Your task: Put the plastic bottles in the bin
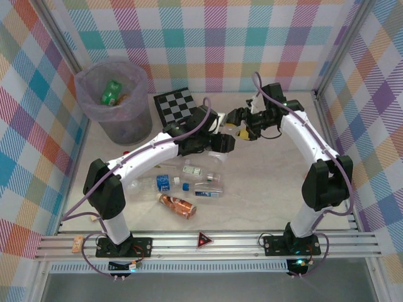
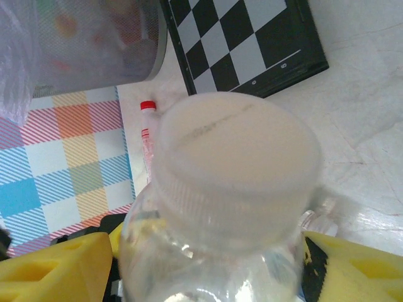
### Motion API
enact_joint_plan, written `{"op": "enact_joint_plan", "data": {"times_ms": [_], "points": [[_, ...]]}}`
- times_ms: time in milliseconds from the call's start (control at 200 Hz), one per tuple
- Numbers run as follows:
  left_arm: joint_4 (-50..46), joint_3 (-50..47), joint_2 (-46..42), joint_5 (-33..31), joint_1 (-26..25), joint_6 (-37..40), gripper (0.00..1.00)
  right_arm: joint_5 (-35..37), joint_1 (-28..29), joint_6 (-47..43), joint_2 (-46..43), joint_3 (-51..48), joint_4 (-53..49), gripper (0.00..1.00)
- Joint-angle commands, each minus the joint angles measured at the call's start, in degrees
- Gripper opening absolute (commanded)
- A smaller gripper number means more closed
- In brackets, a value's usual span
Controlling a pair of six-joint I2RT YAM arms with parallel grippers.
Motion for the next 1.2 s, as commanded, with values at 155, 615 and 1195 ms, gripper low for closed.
{"op": "enact_joint_plan", "data": {"times_ms": [155,615,1195], "points": [[-1.2,-0.6,-2.1,-1.6,0.4,-0.3,0.57,1.5,-7.6,-3.0,-9.1,2.3,-6.7,0.78],[-21.9,31.8,0.1,-7.9,16.8,15.3,0.47,1.9,-11.4,-4.5,-14.2,-7.3,-5.0,0.78],[-15.2,37.9,2.4,-3.6,53.4,6.7,0.34,1.1,-11.5,-6.3,-15.8,-12.7,-4.5,0.78]]}}
